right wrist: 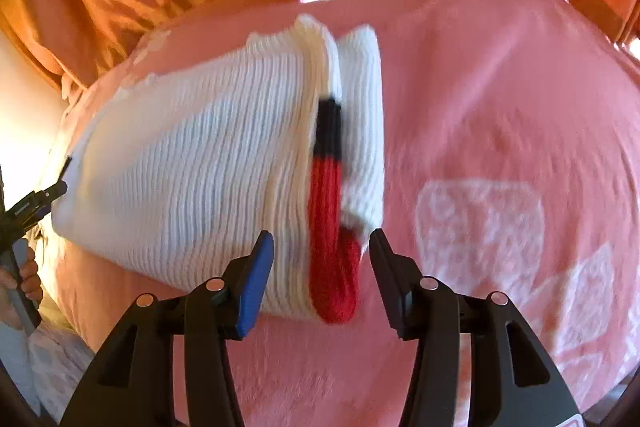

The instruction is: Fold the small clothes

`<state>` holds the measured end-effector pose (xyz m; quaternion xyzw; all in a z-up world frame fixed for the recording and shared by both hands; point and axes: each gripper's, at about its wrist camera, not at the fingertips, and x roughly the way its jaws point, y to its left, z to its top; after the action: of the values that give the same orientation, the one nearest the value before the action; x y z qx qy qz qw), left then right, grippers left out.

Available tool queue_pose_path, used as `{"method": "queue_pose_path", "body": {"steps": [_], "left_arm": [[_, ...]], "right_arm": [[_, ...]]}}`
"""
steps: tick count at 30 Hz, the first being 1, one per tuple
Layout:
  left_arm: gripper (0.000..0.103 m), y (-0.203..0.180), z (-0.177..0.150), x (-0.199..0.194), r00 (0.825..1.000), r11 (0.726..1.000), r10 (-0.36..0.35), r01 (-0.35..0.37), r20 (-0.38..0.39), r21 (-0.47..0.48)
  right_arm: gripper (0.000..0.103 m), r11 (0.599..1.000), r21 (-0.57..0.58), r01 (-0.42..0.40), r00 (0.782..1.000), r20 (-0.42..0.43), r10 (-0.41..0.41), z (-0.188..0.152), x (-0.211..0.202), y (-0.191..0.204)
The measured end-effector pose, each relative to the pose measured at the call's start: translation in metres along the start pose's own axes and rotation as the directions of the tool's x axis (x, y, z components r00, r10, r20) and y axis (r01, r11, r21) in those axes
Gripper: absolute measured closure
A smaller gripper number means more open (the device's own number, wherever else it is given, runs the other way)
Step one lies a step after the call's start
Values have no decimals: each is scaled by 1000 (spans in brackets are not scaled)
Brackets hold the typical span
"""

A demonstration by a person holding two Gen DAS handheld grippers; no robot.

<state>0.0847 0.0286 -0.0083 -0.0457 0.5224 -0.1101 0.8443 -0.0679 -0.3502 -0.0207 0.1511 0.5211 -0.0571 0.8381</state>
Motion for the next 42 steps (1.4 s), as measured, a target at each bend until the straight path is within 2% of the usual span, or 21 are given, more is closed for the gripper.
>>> {"method": "queue_pose_path", "body": {"steps": [1, 2, 3, 4, 5, 8, 10, 12, 13, 15, 17, 20, 22, 26, 28, 32, 33, 36, 38, 40, 42], "left_arm": [[29, 1, -3, 0, 1000, 1000, -1, 1, -8, -2], [44, 3, -6, 3, 1000, 1000, -9, 9, -24, -7], [55, 4, -8, 6, 999, 1000, -13, 12, -43, -7], [79, 5, -10, 9, 998, 1000, 3, -3, -62, -3], [87, 7, -11, 13, 997, 1000, 11, -10, -76, 3], [90, 14, -10, 7, 997, 1000, -1, 0, -72, -23], [90, 18, -14, 7, 997, 999, 30, -31, -76, -9], [89, 18, -18, 12, 996, 999, 40, -39, -83, 12], [86, 14, -19, 10, 996, 998, 53, -51, -75, 40], [83, 6, -18, -1, 997, 996, 65, -63, -38, 67], [75, -1, -13, -20, 999, 997, 30, -32, 33, 64], [55, -16, 1, -48, 984, 998, -29, 18, 175, 59], [52, -28, 9, -51, 978, 997, -52, 38, 203, 70], [52, -68, 25, -20, 986, 990, -70, 50, 150, 133], [52, -84, 27, 8, 994, 987, -44, 27, 101, 156], [48, -93, 22, 49, 999, 985, 41, -46, 35, 169], [47, -93, 22, 49, 998, 983, 46, -53, 47, 178], [48, -90, 23, 42, 998, 983, 29, -37, 48, 179], [47, -82, 25, 29, 998, 990, -23, 14, 66, 143], [37, -72, 32, 16, 995, 992, -55, 45, 82, 116], [26, -55, 45, 8, 992, 996, -71, 65, 101, 56]], "right_arm": [[58, 1000, -4, -10, 1000, -12, 10, -3, 3, 2], [67, 1000, -7, -18, 1000, -24, 18, -6, 7, 4], [98, 1000, -16, -19, 999, -39, 19, -8, 12, 6], [96, 1000, -27, -9, 999, -48, 7, -9, 15, 9], [96, 999, -33, 6, 999, -38, -7, -9, 13, 11], [97, 995, -52, 85, 995, 65, -81, -4, -16, 9], [97, 993, -16, 117, 992, 52, -116, -5, -16, -7], [95, 995, 9, 102, 993, -62, -101, -10, 11, -19], [94, 994, 0, 106, 992, -68, -106, -12, 16, -17], [93, 989, -58, 137, 990, -29, -138, -9, 8, -4], [88, 994, -20, 108, 994, 26, -107, -4, -8, -1], [86, 992, -29, 122, 974, 196, -114, 15, -42, 15], [86, 995, -52, 85, 970, 232, -71, 29, -46, 25], [95, 990, -133, -50, 988, 142, 69, 59, -10, 62], [95, 982, -184, -41, 994, 91, 58, 65, 14, 82], [103, 977, -192, 96, 995, 29, -92, 74, 54, 75], [103, 979, -164, 121, 993, 30, -117, 78, 57, 60], [103, 998, 11, 66, 998, 5, -66, 90, 45, 20], [91, 993, 18, 118, 991, 65, -119, 92, 23, 13], [53, 986, 33, 166, 980, 108, -169, 95, 4, -1], [46, 986, 89, 140, 985, 88, -148, 93, -1, -22]]}}
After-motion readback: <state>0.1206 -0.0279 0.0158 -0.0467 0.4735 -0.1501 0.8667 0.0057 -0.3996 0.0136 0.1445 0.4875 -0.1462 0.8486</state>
